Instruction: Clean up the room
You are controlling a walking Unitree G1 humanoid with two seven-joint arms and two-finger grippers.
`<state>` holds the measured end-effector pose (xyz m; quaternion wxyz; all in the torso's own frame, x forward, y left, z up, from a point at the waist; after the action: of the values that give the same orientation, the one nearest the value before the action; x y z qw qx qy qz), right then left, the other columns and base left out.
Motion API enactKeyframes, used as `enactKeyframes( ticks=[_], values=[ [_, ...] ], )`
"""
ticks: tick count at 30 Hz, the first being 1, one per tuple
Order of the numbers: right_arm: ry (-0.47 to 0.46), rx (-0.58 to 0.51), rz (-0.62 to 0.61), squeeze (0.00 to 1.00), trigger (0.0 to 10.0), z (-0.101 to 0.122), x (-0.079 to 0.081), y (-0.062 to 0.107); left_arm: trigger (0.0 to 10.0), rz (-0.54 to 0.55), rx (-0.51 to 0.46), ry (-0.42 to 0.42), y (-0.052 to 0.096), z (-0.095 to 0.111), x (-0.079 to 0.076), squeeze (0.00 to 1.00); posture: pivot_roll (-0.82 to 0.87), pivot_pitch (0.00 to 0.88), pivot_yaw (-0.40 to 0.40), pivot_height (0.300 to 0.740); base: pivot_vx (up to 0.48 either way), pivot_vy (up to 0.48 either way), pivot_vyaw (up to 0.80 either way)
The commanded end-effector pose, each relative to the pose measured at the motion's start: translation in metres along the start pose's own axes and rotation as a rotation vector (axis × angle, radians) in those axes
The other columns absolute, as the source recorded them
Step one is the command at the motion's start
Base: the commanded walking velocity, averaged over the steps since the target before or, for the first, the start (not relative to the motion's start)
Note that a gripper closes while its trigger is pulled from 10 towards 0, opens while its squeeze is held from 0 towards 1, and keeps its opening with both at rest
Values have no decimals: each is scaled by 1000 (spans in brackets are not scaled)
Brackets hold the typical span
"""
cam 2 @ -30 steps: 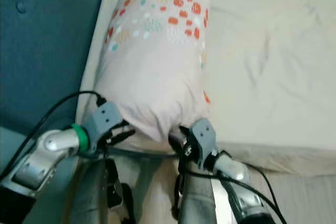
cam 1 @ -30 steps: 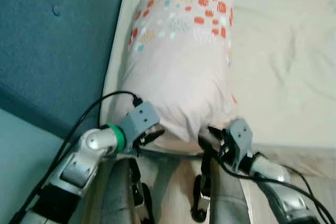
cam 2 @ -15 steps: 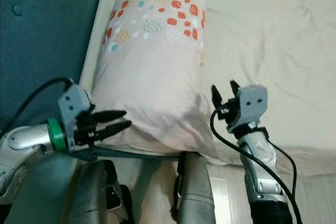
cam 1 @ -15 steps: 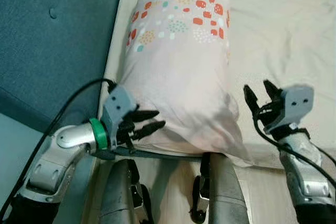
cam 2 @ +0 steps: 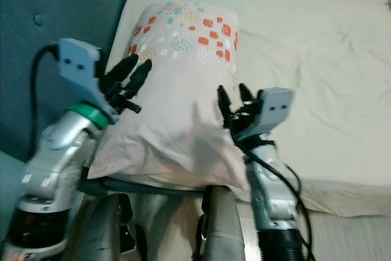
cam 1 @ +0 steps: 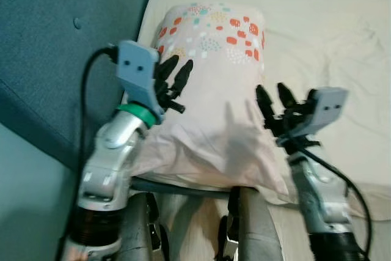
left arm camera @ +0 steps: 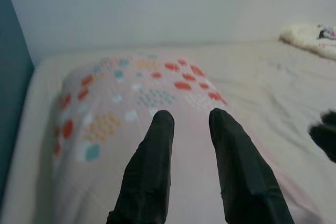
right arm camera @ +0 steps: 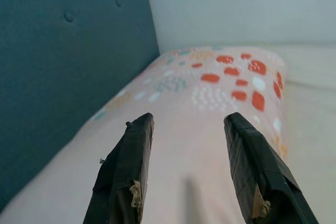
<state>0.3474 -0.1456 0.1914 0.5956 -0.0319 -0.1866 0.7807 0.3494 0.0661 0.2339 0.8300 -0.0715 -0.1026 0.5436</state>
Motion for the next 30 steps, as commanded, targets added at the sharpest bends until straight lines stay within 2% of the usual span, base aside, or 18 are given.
enactKeyframes(
  ticks=[1,5,12,26,30],
  values=[
    [14,1,-26,0,10000,-1,-7,0,10000,34,29,-9,0,-10,2,0,-76,58,40,644,0,0,0],
    [31,10,-37,0,10000,2,-12,-8,10000,84,83,-35,-1,-25,8,0,-76,41,37,664,0,0,0],
    [50,-6,-31,0,10000,2,-13,-15,10000,136,87,-72,-2,-31,13,0,-69,29,29,693,0,0,0],
    [71,-6,-59,0,10000,2,-21,-16,10000,130,83,-55,-7,-36,6,0,-79,32,29,740,0,0,0],
    [83,-11,-77,0,10000,2,-23,-16,10000,129,82,-54,-7,-36,6,0,-77,34,31,740,0,0,0]
  ],
)
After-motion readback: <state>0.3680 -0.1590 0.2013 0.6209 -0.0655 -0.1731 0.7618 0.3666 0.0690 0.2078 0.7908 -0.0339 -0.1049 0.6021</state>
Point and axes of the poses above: a point about 5 cm out from each wrist's last joint towards the gripper, its own y axis pointing back from the gripper into the wrist, its own z axis along the axis of the wrist's last joint, x = y × z, the point moved 5 cm from there along -y, pointing out of the wrist towards the gripper, and after that the axes turned 4 degrees about -y, right-handed, at the moved point
